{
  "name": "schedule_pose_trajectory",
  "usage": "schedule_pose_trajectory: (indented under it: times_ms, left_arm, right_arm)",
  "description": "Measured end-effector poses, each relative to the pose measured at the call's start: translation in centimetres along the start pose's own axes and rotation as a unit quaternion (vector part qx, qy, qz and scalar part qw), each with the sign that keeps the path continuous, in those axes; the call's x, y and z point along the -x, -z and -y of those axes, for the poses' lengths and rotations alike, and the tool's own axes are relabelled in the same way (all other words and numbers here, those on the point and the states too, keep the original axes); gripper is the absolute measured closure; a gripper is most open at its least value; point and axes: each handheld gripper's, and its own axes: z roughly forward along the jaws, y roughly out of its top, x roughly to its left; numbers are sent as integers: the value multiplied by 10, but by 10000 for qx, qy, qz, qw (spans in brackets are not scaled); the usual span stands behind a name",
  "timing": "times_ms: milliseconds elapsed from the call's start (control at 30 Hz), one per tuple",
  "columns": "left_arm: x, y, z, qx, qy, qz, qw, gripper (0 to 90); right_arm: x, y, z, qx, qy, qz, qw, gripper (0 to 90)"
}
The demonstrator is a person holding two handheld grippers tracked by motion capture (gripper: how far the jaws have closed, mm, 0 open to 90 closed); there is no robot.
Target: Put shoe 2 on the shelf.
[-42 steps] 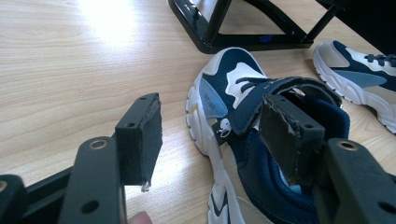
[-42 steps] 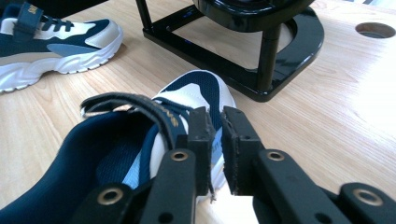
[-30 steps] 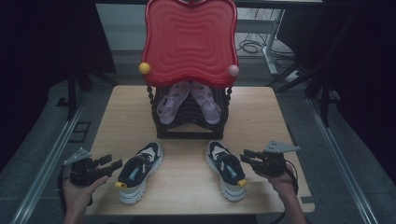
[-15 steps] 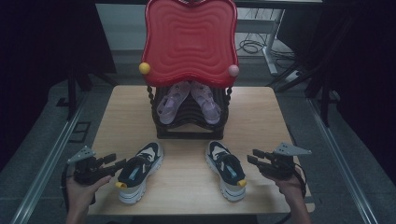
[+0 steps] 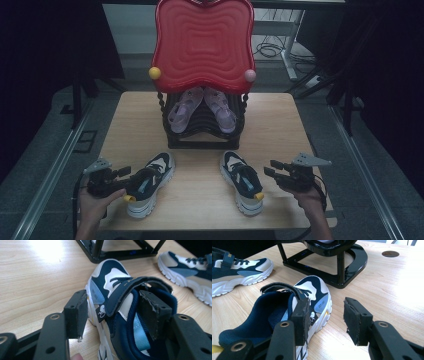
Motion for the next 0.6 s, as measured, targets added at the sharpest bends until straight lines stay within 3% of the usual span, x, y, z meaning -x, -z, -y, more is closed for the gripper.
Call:
schedule_pose_trajectory:
  times_ms: [167, 367, 600]
  left_arm:
    - [2, -9, 0, -222, -130, 20, 9997, 490]
    - [3, -10, -1, -260, -121, 87, 9996, 629]
    - [5, -9, -1, -295, -110, 11, 9995, 662]
  right_arm:
    - [1, 1, -1, 20, 17, 51, 10000, 551]
    - [-1, 1, -2, 1, 20, 63, 10000, 547]
    - [-9, -2, -8, -78, 42, -26, 10000, 539]
